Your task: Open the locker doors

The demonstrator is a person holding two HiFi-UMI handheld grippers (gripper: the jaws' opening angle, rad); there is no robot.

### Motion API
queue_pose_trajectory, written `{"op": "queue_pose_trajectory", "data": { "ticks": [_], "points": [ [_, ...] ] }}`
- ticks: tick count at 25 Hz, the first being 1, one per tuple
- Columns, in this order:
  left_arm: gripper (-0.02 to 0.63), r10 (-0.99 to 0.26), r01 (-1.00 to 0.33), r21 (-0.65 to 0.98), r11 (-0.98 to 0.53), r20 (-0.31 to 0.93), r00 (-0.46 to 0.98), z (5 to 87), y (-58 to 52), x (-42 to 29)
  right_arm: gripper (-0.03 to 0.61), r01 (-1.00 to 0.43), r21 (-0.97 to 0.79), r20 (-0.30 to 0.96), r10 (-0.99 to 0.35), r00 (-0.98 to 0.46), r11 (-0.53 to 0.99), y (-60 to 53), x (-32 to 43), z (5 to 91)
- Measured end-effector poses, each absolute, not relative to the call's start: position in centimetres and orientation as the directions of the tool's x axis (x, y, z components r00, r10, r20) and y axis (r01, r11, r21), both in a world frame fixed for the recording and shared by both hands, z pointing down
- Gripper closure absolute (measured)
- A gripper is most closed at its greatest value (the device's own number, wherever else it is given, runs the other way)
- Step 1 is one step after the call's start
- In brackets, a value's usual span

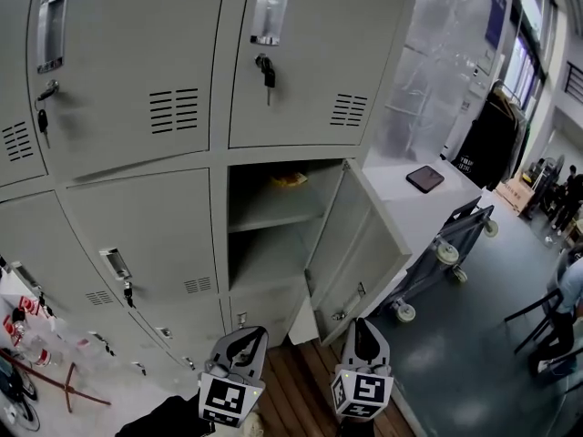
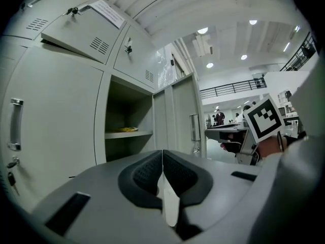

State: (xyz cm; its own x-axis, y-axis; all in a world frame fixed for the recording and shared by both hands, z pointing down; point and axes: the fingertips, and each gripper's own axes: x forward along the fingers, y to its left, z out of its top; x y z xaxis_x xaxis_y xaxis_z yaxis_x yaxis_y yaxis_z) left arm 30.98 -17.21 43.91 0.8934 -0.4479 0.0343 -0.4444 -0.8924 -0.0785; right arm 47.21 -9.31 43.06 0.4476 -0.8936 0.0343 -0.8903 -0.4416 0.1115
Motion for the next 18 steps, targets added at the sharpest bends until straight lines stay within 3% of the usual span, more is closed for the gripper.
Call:
{"op": "queue_pose_trajectory", "data": {
  "ticks": [18],
  "points": [
    [0.589, -0.405, -0.401, -0.070, -0.913, 0.054, 0.913, 44.9, -18.2, 37.0, 0.565, -0.829, 0.096, 0.026, -0.831, 0.555, -0.551, -7.6, 55.1, 43.3]
  ]
}}
